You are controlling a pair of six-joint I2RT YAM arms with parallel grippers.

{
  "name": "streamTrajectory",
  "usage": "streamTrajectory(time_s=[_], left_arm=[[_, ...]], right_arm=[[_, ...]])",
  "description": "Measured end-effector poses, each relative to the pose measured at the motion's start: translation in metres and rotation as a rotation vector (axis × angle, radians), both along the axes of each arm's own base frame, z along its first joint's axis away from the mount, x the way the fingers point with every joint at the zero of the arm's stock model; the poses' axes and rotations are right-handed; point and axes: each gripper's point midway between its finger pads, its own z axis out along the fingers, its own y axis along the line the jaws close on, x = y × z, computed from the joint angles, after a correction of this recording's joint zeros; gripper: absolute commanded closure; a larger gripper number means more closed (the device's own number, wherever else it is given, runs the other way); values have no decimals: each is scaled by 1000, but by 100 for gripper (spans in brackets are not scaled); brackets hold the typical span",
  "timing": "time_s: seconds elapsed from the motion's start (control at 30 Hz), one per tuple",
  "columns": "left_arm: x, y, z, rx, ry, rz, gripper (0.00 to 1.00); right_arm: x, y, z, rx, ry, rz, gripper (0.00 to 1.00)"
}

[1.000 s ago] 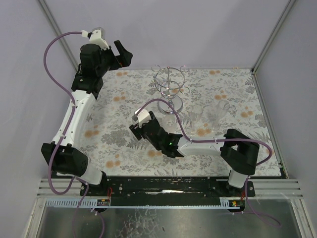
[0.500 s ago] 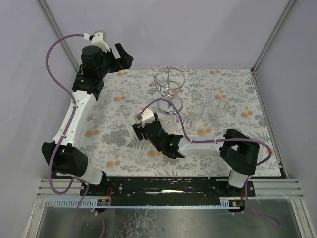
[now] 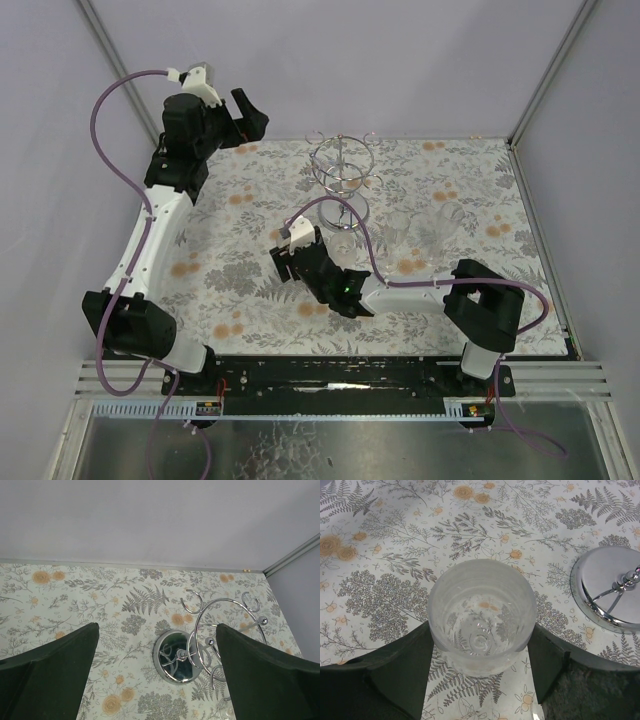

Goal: Take the wine glass off the wine glass rack

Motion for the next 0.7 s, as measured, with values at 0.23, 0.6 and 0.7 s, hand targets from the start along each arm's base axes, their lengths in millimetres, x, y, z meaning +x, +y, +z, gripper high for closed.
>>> streamTrajectory(time_s=[0.23,0.6,0.7], left_arm=[[-1,-1,-6,-1,12,-9,0],[-1,-1,-23,4,48,-9,0],[-1,-1,-24,3,50,-9,0]], right_arm=[[-2,-2,-6,-10,21,1,4],[-12,-4,1,-25,56,43,1],[-13,0,23,9,47,59,1]])
